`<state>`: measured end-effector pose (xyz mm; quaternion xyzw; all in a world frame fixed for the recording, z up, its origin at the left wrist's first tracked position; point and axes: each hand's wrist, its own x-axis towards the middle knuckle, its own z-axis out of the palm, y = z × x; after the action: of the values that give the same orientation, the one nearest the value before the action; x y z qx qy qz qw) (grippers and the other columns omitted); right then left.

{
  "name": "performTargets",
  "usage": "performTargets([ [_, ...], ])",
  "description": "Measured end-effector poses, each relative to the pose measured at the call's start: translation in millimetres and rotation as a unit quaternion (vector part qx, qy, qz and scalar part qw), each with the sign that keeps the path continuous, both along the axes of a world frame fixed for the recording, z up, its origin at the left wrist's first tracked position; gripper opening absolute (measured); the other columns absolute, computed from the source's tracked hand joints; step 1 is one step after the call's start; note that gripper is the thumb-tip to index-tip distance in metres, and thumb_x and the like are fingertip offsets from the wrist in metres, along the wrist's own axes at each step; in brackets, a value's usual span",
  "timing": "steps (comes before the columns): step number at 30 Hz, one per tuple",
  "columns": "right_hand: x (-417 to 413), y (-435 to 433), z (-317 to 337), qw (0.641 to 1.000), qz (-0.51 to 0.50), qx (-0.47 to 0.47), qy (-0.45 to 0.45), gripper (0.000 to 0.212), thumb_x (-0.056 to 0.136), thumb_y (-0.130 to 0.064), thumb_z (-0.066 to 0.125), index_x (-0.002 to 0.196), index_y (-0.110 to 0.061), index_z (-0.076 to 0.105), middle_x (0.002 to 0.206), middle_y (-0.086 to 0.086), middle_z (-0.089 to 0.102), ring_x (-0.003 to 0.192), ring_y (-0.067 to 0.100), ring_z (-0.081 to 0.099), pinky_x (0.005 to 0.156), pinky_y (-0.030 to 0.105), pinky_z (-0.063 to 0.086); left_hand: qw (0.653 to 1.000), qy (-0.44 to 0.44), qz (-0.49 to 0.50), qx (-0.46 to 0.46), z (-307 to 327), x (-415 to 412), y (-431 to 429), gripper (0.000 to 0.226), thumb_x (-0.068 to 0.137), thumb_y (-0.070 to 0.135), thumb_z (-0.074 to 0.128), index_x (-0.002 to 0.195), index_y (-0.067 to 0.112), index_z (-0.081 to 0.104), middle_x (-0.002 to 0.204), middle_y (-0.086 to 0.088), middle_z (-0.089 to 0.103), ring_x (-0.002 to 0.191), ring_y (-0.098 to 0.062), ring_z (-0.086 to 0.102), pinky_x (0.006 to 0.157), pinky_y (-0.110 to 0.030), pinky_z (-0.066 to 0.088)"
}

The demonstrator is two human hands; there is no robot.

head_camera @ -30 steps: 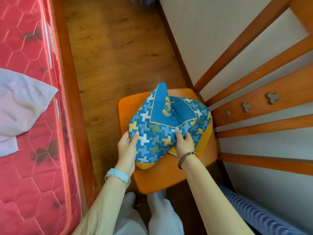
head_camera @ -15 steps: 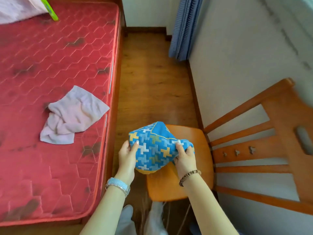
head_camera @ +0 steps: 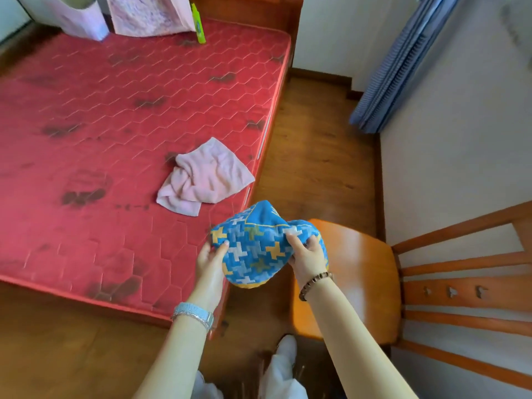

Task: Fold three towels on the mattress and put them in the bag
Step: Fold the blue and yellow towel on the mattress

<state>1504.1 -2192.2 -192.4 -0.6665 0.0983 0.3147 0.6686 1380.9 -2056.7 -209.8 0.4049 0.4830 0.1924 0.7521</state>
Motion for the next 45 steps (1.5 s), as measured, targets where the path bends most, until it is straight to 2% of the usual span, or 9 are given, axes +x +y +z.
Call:
performTargets([
  [5, -54, 48, 10, 0.999, 0.036, -0.02, 0.009, 0.047, 0.06, -0.05, 0.076, 0.084, -0.015, 0.055, 0.093, 0.014, 0.064, 0.097, 0.036, 0.067, 0.09, 0.058, 0.052, 0.999, -0.017, 0.025, -0.028, 6, -62, 38, 0.018, 0.097, 0.012, 0.062, 0.114, 0.014, 0.063, 0.112, -0.011, 0.073, 0.097, -0.024, 0.073, 0.078, -0.039, 0.058],
  [10, -113, 101, 19, 0.999, 0.046, -0.018, 0.014, 0.03, 0.078, -0.028, 0.075, 0.092, -0.008, 0.058, 0.105, 0.024, 0.068, 0.102, 0.039, 0.066, 0.09, 0.058, 0.052, 0.999, -0.006, 0.034, -0.023, 11, -126, 87, 0.019, 0.096, 0.015, 0.064, 0.116, 0.016, 0.063, 0.117, -0.012, 0.071, 0.103, -0.027, 0.071, 0.085, -0.042, 0.057],
  [14, -158, 150, 21, 0.997, 0.073, -0.011, 0.028, 0.053, 0.062, -0.041, 0.076, 0.098, -0.005, 0.059, 0.109, 0.026, 0.067, 0.099, 0.04, 0.068, 0.087, 0.06, 0.053, 0.999, -0.005, 0.045, -0.008, 22, -180, 130, 0.027, 0.096, 0.016, 0.065, 0.122, 0.011, 0.06, 0.118, -0.013, 0.071, 0.108, -0.029, 0.07, 0.089, -0.043, 0.056],
  [23, -229, 242, 26, 0.987, 0.146, -0.007, 0.075, 0.022, 0.081, -0.022, 0.073, 0.094, -0.013, 0.058, 0.114, 0.026, 0.066, 0.104, 0.045, 0.065, 0.088, 0.066, 0.049, 0.994, -0.019, 0.11, 0.005, 40, -269, 207, 0.032, 0.095, 0.015, 0.066, 0.126, 0.018, 0.06, 0.122, -0.012, 0.07, 0.111, -0.03, 0.069, 0.093, -0.05, 0.055],
  [31, -235, 287, 11, 0.976, 0.182, -0.026, 0.114, 0.012, 0.086, -0.012, 0.066, 0.09, -0.012, 0.055, 0.108, 0.028, 0.063, 0.111, 0.048, 0.06, 0.09, 0.065, 0.049, 0.985, -0.009, 0.169, 0.016, 50, -278, 237, 0.03, 0.093, 0.01, 0.066, 0.122, 0.02, 0.06, 0.116, -0.008, 0.073, 0.103, -0.026, 0.072, 0.077, -0.043, 0.06],
  [35, -222, 300, 13, 0.967, 0.186, -0.053, 0.168, 0.006, 0.094, -0.002, 0.054, 0.09, -0.005, 0.055, 0.096, 0.021, 0.062, 0.097, 0.039, 0.063, 0.095, 0.056, 0.049, 0.983, -0.005, 0.177, 0.046, 56, -265, 254, 0.028, 0.092, 0.005, 0.066, 0.117, 0.017, 0.063, 0.113, -0.008, 0.073, 0.1, -0.024, 0.073, 0.071, -0.038, 0.059],
  [39, -203, 311, 11, 0.957, 0.228, -0.09, 0.156, 0.022, 0.092, 0.005, 0.05, 0.072, -0.004, 0.052, 0.076, 0.018, 0.054, 0.07, 0.028, 0.054, 0.07, 0.038, 0.048, 0.984, -0.004, 0.166, 0.067, 64, -245, 273, 0.024, 0.092, -0.001, 0.062, 0.111, 0.012, 0.059, 0.102, -0.009, 0.071, 0.087, -0.022, 0.072, 0.062, -0.032, 0.059],
  [42, -188, 322, 15, 0.965, 0.219, -0.079, 0.123, 0.008, 0.092, 0.001, 0.054, 0.094, -0.006, 0.055, 0.078, 0.008, 0.055, 0.068, 0.019, 0.055, 0.063, 0.028, 0.047, 0.989, 0.014, 0.121, 0.085, 67, -232, 286, 0.024, 0.09, -0.004, 0.059, 0.107, 0.014, 0.059, 0.098, -0.012, 0.069, 0.083, -0.024, 0.069, 0.07, -0.038, 0.058],
  [45, -174, 336, 19, 0.975, 0.211, -0.051, 0.054, 0.02, 0.09, -0.009, 0.064, 0.108, -0.012, 0.056, 0.093, 0.005, 0.06, 0.084, 0.019, 0.059, 0.073, 0.03, 0.049, 0.992, 0.025, 0.079, 0.098, 71, -225, 296, 0.027, 0.081, 0.0, 0.061, 0.101, 0.018, 0.062, 0.094, -0.01, 0.069, 0.08, -0.02, 0.067, 0.071, -0.034, 0.055],
])
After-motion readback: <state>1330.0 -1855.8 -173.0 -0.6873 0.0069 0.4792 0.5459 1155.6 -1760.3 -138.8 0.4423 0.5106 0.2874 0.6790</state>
